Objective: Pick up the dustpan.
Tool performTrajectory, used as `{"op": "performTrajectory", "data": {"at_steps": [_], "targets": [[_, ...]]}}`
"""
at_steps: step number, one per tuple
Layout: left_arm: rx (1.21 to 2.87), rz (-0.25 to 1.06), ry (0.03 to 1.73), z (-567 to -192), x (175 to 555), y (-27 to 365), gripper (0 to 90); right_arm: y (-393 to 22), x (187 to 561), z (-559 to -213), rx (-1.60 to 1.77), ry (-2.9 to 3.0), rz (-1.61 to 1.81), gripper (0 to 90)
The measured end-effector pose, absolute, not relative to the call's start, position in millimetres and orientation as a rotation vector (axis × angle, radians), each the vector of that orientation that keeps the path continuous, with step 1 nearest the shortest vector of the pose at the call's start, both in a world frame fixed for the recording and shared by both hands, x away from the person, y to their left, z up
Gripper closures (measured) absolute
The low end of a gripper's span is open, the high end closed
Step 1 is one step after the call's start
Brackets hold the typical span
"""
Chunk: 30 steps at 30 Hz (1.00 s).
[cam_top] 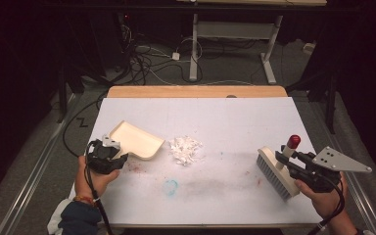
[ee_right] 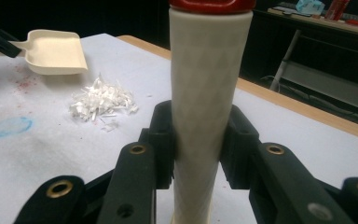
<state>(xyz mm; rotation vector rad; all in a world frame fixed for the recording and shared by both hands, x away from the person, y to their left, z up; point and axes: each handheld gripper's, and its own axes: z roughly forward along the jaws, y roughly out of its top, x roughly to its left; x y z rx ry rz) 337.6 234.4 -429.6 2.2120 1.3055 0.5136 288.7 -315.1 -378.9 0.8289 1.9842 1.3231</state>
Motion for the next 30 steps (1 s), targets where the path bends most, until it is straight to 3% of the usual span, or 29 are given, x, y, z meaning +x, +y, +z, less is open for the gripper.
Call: {"op": "performTrajectory", "data": {"at_steps": [16, 30], "targets": [[2.426, 0.370, 1.039, -424.8, 290.4, 202.9, 63.9, -311.6, 297.9, -377.8, 0.812, 1.988, 1.336, 70.2], [2.452, 0.323, 1.005, -431.2, 283.4, 201.6, 63.8, -296.8, 312.7, -382.8, 0.812, 1.990, 1.365, 70.1]]}}
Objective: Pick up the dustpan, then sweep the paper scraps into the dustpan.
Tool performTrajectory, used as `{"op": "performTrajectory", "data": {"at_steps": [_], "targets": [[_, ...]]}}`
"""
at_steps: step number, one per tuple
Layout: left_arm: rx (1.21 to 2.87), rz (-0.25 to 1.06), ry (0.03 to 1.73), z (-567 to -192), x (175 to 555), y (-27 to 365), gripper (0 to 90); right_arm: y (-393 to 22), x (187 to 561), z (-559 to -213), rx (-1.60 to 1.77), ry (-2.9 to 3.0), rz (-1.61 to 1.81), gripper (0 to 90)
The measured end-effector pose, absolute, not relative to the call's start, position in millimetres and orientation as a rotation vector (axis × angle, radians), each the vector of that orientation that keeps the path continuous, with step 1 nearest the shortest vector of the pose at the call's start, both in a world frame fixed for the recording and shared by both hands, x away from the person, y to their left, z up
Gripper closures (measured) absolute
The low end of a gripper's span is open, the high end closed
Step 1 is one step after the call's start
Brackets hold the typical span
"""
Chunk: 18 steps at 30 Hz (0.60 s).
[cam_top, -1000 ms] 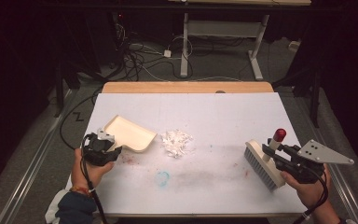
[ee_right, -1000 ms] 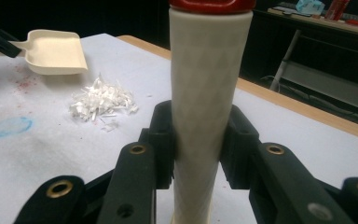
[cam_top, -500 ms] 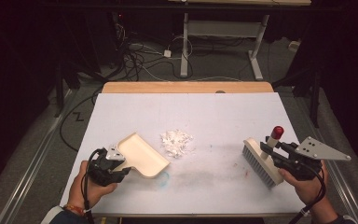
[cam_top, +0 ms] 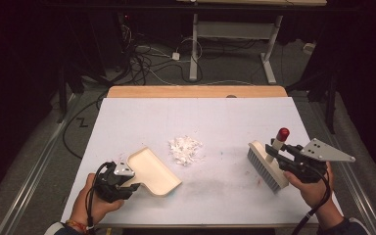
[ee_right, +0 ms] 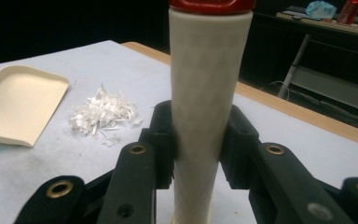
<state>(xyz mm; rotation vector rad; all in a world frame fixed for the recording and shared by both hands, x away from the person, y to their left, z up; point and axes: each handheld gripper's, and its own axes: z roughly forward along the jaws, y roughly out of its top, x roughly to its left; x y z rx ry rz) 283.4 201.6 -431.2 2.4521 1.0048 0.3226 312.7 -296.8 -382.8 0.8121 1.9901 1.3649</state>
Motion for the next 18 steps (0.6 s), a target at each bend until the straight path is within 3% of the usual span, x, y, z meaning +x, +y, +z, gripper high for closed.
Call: {"op": "performTrajectory", "data": {"at_steps": [11, 18], "targets": [[2.443, 0.312, 1.023, -433.4, 282.3, 204.3, 63.7, -281.2, 331.5, -385.6, 0.811, 2.007, 1.395, 70.1], [2.431, 0.313, 1.045, -433.6, 284.0, 207.2, 63.7, -256.3, 376.6, -380.6, 0.809, 1.969, 1.409, 70.1]]}}
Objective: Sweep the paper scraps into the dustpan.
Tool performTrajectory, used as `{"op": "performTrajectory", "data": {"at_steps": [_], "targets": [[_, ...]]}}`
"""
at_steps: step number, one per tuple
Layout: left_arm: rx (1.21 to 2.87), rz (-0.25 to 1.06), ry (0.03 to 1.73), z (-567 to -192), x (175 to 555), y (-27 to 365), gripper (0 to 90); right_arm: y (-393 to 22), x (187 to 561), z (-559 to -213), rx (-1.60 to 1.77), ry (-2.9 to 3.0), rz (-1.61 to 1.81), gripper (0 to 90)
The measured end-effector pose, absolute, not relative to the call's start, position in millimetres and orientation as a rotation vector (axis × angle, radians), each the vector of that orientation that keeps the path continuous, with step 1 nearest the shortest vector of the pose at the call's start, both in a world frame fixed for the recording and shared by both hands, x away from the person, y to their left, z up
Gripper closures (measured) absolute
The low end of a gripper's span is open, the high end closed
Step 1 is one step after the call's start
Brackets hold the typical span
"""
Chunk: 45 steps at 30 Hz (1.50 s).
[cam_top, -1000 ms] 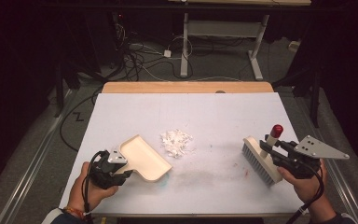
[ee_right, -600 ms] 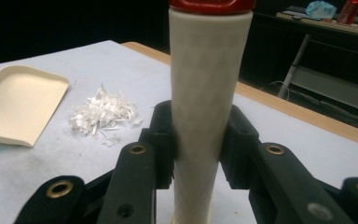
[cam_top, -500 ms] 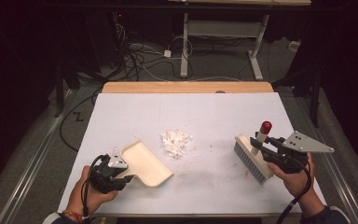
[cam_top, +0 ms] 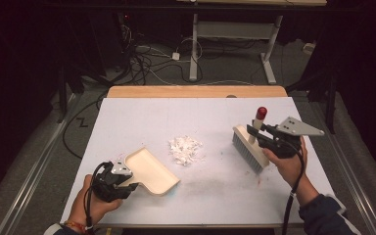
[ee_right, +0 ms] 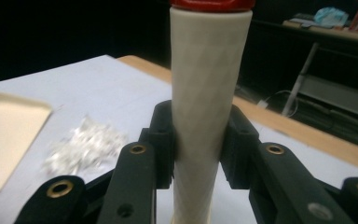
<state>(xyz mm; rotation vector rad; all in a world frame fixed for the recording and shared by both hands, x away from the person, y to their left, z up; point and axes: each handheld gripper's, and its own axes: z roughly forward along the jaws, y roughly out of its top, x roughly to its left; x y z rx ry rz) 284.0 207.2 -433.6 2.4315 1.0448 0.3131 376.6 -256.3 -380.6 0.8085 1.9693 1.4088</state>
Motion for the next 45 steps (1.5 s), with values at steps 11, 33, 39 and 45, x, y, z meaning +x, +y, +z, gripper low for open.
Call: {"op": "performTrajectory", "data": {"at_steps": [11, 33, 39, 45], "targets": [[2.428, 0.310, 1.039, -435.9, 285.7, 208.0, 63.7, -192.8, 448.9, -372.3, 0.740, 1.992, 1.359, 70.1], [2.464, 0.329, 1.019, -445.7, 295.7, 194.2, 63.6, -92.4, 455.4, -409.6, 0.438, 2.112, 1.318, 68.7], [2.471, 0.322, 1.015, -447.3, 298.4, 191.9, 63.5, -88.6, 443.8, -410.9, 0.403, 2.133, 1.392, 68.9], [2.482, 0.312, 1.007, -451.0, 304.1, 187.6, 63.5, -85.4, 430.2, -411.9, 0.347, 2.151, 1.457, 68.9]]}}
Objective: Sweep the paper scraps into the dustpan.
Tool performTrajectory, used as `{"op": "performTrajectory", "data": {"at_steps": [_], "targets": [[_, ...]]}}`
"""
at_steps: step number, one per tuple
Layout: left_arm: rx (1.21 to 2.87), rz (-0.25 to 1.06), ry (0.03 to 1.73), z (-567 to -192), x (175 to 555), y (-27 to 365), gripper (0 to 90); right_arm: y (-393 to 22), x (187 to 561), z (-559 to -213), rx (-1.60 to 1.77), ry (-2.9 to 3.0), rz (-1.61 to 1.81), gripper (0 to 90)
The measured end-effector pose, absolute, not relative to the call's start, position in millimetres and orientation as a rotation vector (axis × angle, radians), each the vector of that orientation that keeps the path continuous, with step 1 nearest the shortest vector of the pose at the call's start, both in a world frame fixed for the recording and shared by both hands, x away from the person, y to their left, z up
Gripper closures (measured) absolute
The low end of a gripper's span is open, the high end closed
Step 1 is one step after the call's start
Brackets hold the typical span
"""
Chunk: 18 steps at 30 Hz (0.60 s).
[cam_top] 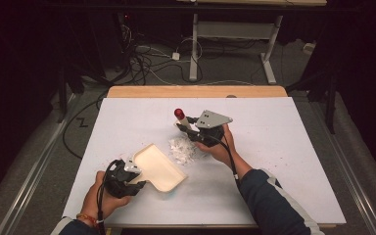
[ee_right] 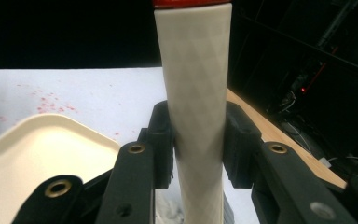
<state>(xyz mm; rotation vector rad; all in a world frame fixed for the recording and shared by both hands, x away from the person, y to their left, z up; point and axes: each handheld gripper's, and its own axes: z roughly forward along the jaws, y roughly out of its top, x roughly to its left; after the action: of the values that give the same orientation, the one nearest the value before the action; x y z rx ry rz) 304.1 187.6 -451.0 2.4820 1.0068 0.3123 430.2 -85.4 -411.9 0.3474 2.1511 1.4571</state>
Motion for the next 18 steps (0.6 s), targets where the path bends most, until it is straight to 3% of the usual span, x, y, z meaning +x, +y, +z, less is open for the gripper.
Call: {"op": "performTrajectory", "data": {"at_steps": [18], "targets": [[2.507, 0.289, 0.997, -457.1, 319.4, 170.1, 63.4, -77.8, 409.5, -413.7, 0.332, 2.141, 1.599, 69.1]]}}
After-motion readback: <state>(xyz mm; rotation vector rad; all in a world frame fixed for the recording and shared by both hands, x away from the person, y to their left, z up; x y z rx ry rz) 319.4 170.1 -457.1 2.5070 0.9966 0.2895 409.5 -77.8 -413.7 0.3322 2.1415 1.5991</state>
